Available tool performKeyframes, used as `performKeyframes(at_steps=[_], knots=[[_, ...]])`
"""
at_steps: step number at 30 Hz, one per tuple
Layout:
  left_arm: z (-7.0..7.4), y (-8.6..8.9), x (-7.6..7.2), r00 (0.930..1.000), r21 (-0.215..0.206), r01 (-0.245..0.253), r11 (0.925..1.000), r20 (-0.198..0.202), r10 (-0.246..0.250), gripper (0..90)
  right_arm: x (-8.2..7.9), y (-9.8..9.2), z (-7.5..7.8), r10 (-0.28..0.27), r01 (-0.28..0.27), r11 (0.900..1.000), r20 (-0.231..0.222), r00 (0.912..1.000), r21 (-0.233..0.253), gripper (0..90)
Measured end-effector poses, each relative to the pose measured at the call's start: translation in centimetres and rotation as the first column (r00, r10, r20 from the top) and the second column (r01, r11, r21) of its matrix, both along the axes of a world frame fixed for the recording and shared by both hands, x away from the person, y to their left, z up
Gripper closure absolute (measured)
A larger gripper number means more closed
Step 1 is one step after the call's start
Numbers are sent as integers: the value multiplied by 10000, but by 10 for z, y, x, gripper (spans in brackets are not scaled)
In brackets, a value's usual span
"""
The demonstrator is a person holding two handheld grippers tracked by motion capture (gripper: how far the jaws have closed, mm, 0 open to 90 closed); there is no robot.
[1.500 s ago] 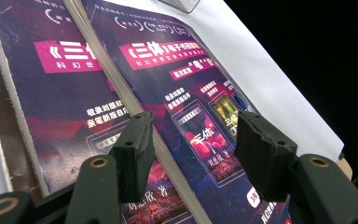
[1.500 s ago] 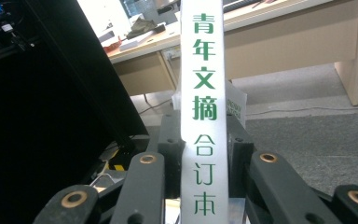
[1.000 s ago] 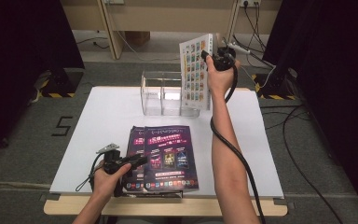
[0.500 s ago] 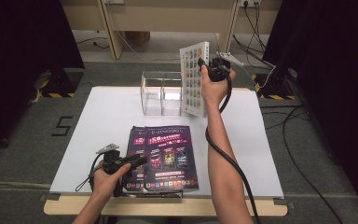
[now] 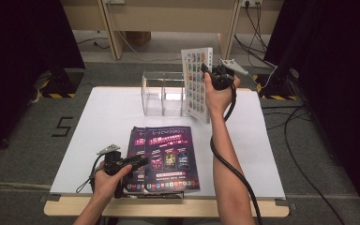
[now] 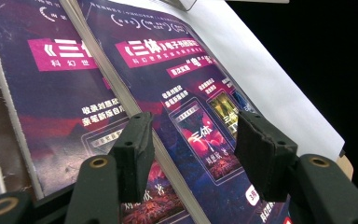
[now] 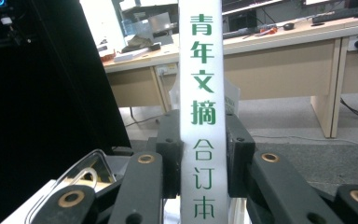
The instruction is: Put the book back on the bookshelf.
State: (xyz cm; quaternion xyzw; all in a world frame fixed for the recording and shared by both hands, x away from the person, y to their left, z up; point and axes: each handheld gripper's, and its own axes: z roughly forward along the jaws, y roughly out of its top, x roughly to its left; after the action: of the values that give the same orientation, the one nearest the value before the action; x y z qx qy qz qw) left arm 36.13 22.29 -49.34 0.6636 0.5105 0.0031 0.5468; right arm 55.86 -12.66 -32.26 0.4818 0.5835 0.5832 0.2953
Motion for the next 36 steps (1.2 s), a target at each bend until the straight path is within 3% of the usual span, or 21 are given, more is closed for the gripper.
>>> performKeyframes(at_steps=[9, 23, 36], knots=[[1, -1, -1, 10000, -56, 15, 10000, 8, -15, 458, -22, -6, -2, 380, -380, 9990, -24, 9993, -215, 718], [1, -4, -2, 10000, -94, -5, 10000, 21, 5, 457, -66, -26, -11, 881, -913, 9937, -491, 9949, -657, 721], [2, -4, -3, 10000, -55, 5, 10000, 40, -5, 457, -103, -33, -28, 804, -860, 9901, -548, 9953, -1110, 720]])
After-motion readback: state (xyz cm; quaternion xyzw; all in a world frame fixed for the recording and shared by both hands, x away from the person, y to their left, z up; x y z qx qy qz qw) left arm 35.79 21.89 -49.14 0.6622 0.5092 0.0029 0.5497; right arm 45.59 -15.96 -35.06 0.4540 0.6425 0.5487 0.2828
